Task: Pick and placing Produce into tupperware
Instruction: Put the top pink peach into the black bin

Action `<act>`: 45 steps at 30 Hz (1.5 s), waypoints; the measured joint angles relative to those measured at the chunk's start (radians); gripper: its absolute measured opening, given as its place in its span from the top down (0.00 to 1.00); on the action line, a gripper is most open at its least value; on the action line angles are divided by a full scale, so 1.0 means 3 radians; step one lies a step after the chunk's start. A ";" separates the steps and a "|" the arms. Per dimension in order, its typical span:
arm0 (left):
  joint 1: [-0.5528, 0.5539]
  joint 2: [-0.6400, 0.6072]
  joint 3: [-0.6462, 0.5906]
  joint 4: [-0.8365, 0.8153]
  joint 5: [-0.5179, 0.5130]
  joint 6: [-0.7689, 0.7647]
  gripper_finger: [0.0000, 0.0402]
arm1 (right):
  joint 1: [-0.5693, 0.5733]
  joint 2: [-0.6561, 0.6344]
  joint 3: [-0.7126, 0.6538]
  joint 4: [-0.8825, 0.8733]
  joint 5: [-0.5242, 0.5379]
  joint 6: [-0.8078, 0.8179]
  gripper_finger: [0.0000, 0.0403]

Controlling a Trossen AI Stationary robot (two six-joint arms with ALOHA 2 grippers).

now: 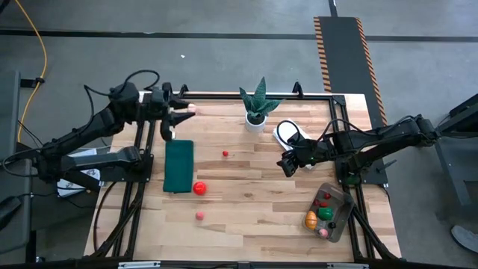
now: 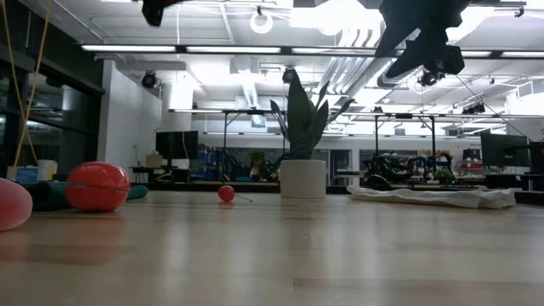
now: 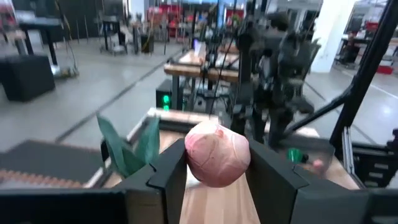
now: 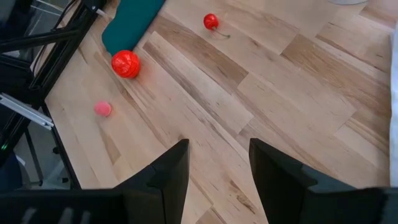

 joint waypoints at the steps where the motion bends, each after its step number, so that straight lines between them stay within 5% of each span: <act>1: 0.0000 0.0011 0.0068 0.0001 0.0000 0.0022 0.65 | 0.0000 0.0000 0.0000 0.0000 0.0002 0.0000 0.61; 18: -0.0044 0.0294 0.0922 -0.0553 -0.0013 0.0649 0.65 | 0.0000 0.0000 0.0000 0.0285 0.0038 0.0027 0.61; 31: -0.0910 0.0905 0.1117 -0.0533 -0.0521 0.1216 0.65 | 0.0000 -0.0065 0.0000 0.0679 0.0043 -0.0093 0.61; 45: -0.1395 0.1396 0.1418 -0.0246 -0.1011 0.1668 0.65 | 0.0000 -0.0900 0.0000 0.0893 0.0547 -0.0465 0.61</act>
